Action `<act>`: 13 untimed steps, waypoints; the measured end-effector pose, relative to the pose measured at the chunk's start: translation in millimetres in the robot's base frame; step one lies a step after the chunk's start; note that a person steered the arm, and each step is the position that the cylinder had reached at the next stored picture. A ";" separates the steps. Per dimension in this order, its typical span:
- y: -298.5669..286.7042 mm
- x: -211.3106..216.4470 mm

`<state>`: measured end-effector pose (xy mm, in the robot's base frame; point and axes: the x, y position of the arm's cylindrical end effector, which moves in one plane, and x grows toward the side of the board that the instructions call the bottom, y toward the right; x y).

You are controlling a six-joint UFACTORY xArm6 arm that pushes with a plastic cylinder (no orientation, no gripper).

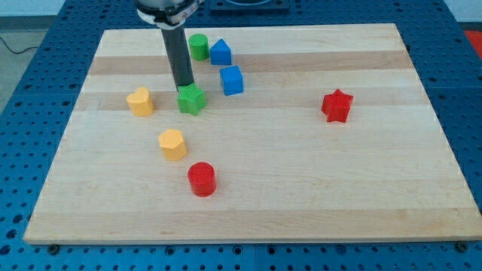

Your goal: Move the blue cube right to the blue triangle

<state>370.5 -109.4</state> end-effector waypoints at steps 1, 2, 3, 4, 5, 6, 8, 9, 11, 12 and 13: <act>56.9 1.6; 121.0 -4.5; 164.3 -24.5; 179.2 -46.0; 179.2 -18.5; 171.3 16.9; 123.3 -27.1; 122.6 -57.2; 123.0 -60.4; 116.3 -41.3; 98.0 -40.4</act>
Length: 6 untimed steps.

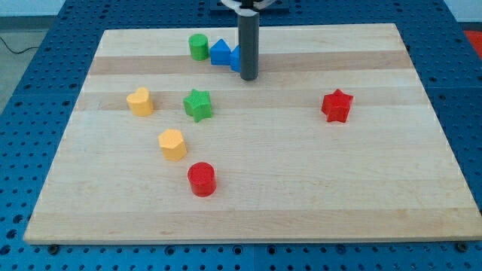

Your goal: Move the blue cube right to the blue triangle

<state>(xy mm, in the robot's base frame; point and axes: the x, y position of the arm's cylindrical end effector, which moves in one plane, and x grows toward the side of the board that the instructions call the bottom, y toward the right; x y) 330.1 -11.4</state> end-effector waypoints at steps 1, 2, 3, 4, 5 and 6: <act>-10.3 0.1; -1.5 0.1; 3.8 -7.9; 3.8 -21.9; 3.8 -24.7; -9.8 -4.9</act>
<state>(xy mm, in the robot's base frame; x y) 325.2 -21.2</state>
